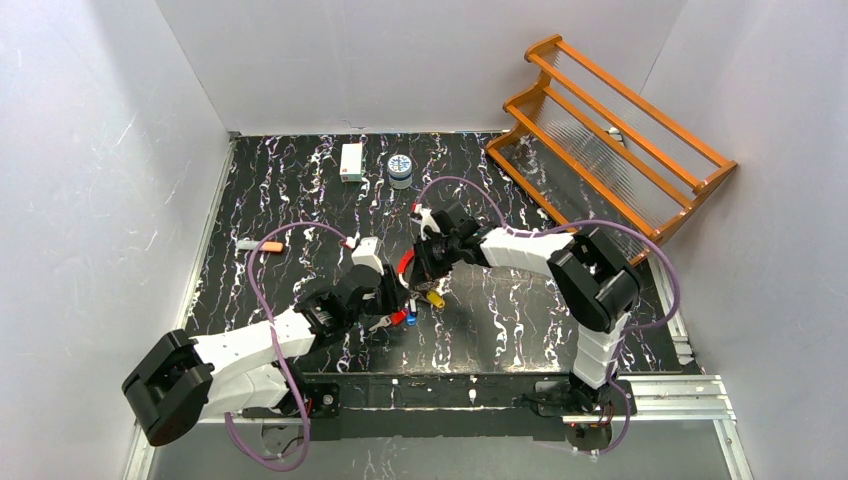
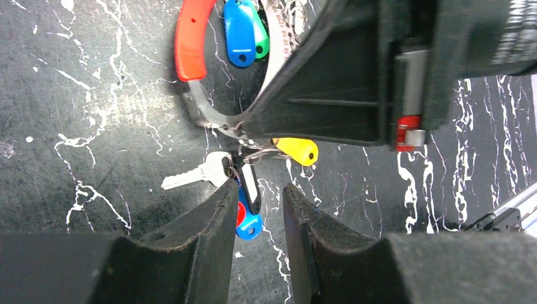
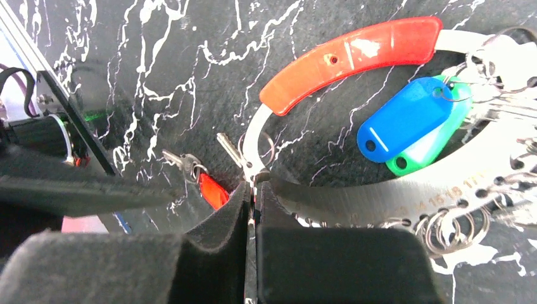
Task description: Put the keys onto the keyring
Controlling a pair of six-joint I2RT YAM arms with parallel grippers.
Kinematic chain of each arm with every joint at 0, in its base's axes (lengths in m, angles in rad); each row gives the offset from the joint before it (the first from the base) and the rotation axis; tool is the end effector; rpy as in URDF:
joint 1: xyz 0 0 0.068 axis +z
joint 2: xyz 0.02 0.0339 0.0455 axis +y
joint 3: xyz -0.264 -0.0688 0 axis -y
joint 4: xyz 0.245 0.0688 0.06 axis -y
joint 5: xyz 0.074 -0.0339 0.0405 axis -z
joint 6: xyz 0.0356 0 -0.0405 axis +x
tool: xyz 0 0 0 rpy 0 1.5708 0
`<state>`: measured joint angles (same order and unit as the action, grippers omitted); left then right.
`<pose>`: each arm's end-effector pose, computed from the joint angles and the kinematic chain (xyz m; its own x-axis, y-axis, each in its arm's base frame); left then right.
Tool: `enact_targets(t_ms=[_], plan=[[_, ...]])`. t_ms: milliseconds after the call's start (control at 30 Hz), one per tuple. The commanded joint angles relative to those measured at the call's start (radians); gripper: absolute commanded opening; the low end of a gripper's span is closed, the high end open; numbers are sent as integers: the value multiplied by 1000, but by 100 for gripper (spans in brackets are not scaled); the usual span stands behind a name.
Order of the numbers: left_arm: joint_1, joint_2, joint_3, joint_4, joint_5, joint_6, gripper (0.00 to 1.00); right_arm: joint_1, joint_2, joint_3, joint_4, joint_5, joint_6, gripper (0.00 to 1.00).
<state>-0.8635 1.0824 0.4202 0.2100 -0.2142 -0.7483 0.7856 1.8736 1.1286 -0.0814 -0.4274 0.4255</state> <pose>0.1514 -0.1654 0.1958 -0.6289 -0.2875 -0.7224 0.2601 0.7978 -0.5439 0.2664 0.2874 0.1652 -0.8212 -0.2902 -0.4913 -0.5524 0.6198 0.5574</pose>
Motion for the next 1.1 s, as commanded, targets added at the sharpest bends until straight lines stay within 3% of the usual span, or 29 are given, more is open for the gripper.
enact_targets(t_ms=[0,67,200,300,433,633,833,1067], plan=[[-5,-32,28,-46,-44,31,31,-3,-102,-33,-13,1,-77,8],[-5,-39,33,-61,-53,40,31,-3,-122,-49,-37,15,-113,10],[-5,-54,37,-76,-66,49,31,-3,-154,-77,-96,76,-165,36],[-5,-56,37,-78,-71,53,31,-3,-190,-96,-100,113,-170,47],[-5,-52,38,-76,-71,56,31,-3,-211,-89,-108,128,-159,48],[-5,-47,39,-75,-67,54,31,-3,-180,-69,-96,55,-125,40],[-5,-43,31,-61,-61,48,31,4,-131,-33,-70,14,-87,40],[-5,-28,34,-54,-54,46,31,27,-83,26,-117,71,-115,41]])
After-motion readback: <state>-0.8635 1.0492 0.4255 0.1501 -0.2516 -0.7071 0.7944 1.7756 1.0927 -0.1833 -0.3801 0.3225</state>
